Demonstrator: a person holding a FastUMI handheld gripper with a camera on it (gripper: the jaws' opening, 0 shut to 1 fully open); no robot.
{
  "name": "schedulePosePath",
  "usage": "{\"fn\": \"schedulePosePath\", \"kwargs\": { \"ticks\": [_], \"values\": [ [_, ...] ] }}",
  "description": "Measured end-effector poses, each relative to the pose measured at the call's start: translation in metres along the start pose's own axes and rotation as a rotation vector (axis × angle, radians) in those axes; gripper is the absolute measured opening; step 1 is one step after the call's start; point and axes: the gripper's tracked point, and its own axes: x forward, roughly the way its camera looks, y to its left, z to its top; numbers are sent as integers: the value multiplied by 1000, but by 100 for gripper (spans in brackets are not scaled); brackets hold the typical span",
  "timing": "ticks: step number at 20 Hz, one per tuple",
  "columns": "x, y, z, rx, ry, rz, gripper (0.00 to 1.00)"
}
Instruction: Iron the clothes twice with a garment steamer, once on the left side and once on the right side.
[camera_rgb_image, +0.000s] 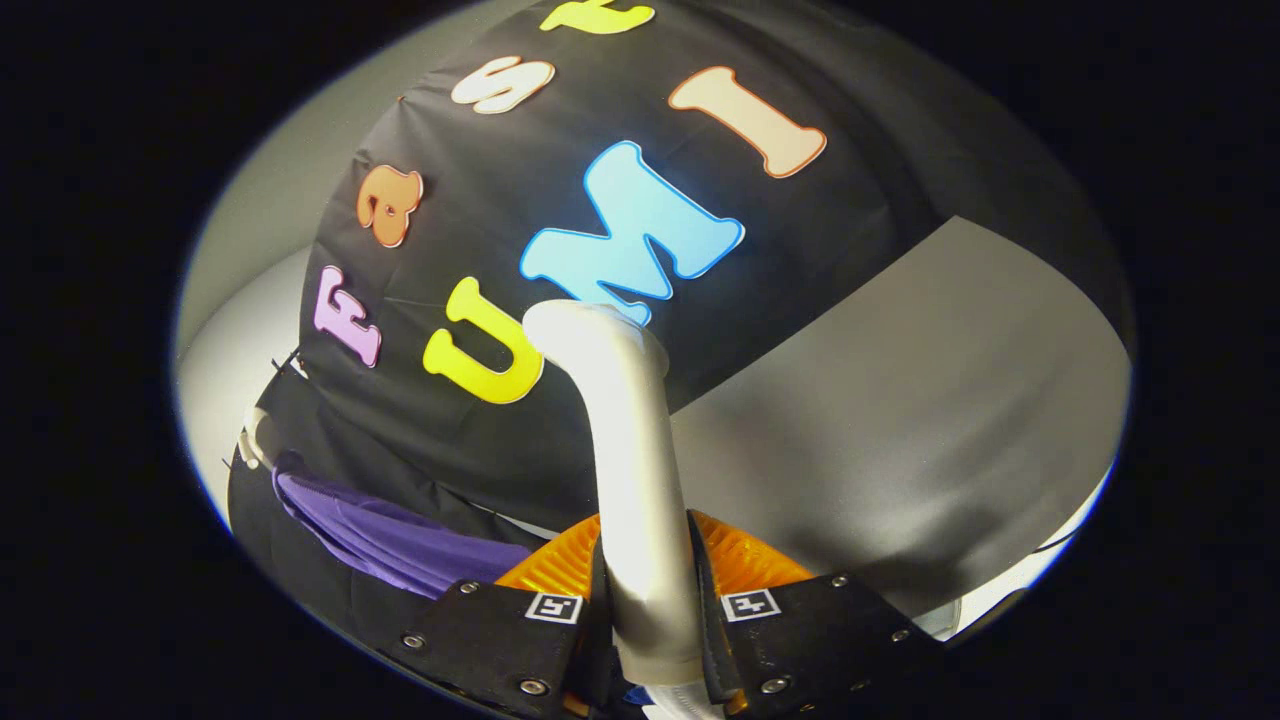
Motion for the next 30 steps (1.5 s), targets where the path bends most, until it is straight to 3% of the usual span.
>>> {"fn": "schedulePosePath", "kwargs": {
  "ticks": [17, 30],
  "values": [
    [-129, 160, -147, -321, -246, -23, 36],
    [-128, 279, -196, -624, -544, -86, 36]
  ]
}}
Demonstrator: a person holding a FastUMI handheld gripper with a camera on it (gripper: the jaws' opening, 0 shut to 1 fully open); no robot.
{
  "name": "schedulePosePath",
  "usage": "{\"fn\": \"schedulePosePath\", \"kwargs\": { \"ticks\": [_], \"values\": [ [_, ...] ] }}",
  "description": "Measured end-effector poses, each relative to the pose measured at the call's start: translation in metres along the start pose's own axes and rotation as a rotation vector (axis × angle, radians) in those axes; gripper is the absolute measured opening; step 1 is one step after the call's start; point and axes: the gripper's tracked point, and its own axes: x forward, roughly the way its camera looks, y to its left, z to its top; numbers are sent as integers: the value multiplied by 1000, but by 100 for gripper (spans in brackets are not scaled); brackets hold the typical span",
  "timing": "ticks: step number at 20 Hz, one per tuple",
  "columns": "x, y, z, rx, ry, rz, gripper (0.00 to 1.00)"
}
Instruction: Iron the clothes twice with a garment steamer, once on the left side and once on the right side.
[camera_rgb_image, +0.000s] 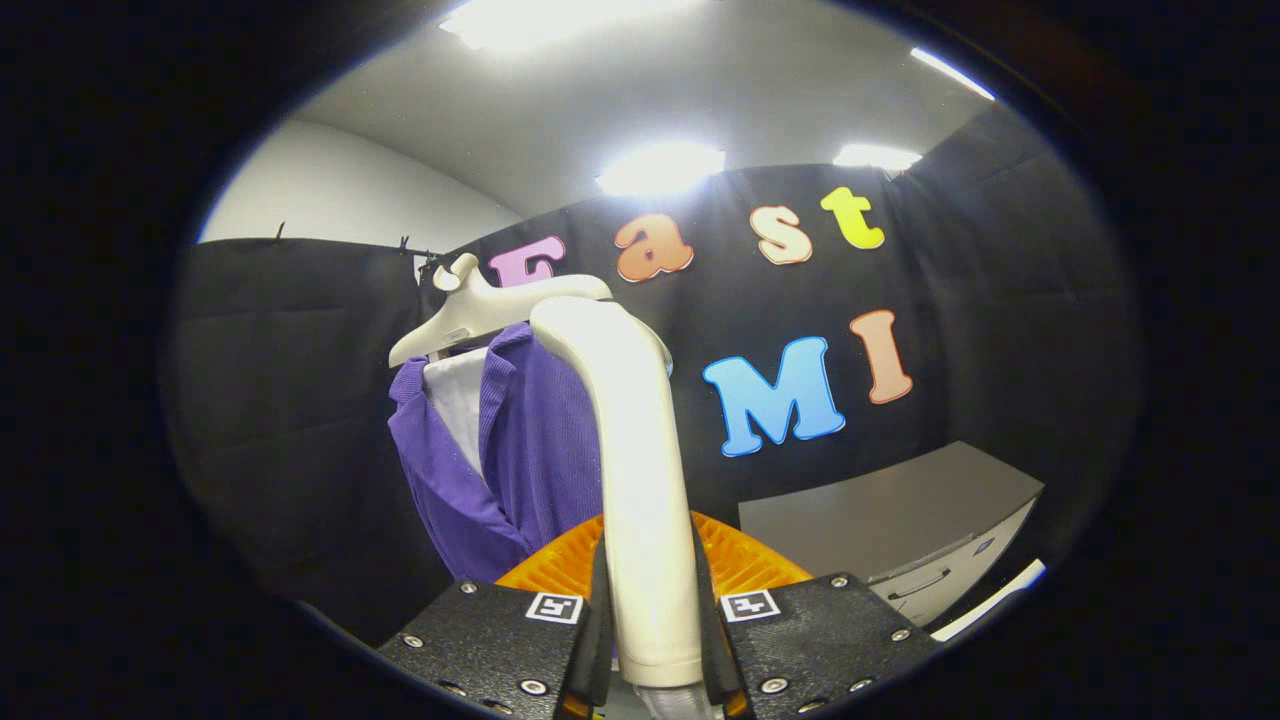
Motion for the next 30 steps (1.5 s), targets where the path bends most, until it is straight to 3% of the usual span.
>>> {"fn": "schedulePosePath", "kwargs": {
  "ticks": [8, 15, 20, 26, 30],
  "values": [
    [29, 51, -9, -143, -81, -77, 36],
    [70, 61, -35, -215, -100, -184, 36],
    [75, 65, -46, -292, -116, -243, 36],
    [86, 51, -72, -319, -87, -266, 36],
    [67, 48, -105, -346, -43, -261, 36]
  ]
}}
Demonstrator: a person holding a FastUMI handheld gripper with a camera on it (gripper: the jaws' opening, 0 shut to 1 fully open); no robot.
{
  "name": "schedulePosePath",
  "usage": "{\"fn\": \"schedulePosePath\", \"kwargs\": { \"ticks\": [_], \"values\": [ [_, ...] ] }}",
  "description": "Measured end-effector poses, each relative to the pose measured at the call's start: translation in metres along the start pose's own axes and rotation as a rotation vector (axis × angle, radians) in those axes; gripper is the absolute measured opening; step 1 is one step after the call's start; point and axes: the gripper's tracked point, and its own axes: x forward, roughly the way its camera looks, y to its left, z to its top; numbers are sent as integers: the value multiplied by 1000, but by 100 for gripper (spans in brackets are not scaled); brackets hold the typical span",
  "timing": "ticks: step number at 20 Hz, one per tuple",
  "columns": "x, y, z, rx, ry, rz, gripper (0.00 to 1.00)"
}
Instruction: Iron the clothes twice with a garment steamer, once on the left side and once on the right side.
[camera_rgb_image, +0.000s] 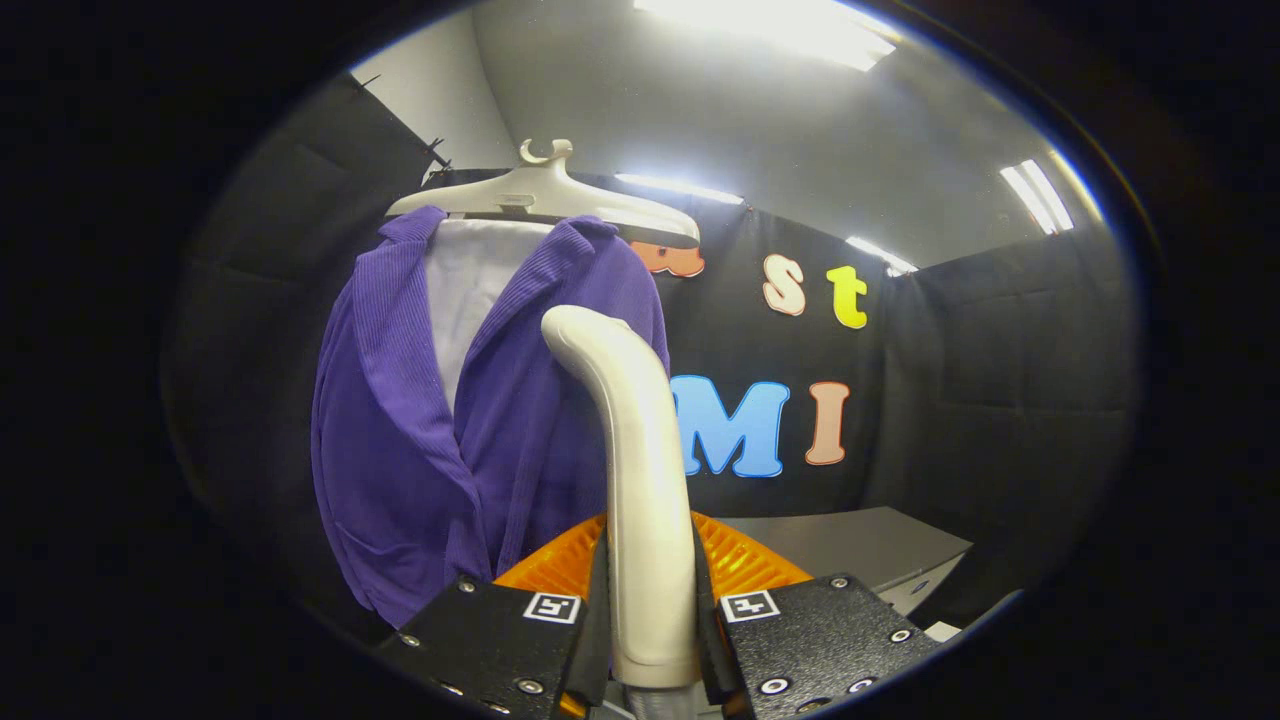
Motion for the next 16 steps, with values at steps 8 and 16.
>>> {"fn": "schedulePosePath", "kwargs": {
  "ticks": [8, 16],
  "values": [
    [-14, -1, -72, -42, 92, 31, 36],
    [-30, 8, -131, -76, 175, 82, 36]
  ]
}}
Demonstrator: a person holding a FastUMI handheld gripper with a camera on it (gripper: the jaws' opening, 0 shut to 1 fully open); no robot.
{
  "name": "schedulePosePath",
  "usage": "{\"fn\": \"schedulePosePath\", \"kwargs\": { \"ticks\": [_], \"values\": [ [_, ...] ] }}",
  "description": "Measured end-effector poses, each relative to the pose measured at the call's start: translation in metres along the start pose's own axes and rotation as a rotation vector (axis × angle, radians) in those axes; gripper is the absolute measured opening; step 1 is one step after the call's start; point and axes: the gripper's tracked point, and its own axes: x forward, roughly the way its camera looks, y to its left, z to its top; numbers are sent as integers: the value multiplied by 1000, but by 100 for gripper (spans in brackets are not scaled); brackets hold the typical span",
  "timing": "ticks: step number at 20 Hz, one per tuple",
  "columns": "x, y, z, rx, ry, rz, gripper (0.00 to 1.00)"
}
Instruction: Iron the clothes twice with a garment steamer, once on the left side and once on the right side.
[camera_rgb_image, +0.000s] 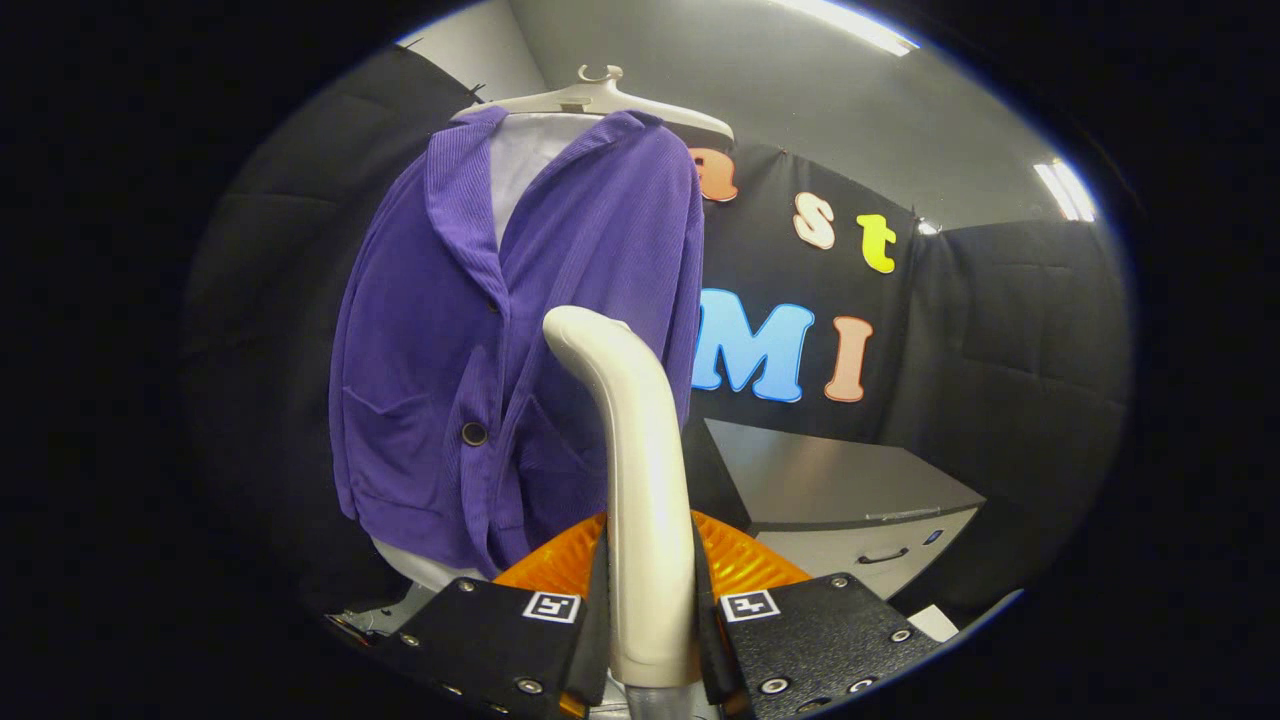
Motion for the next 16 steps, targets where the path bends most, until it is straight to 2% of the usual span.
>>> {"fn": "schedulePosePath", "kwargs": {
  "ticks": [16],
  "values": [
    [6, 11, -90, -57, 108, 20, 37]
  ]
}}
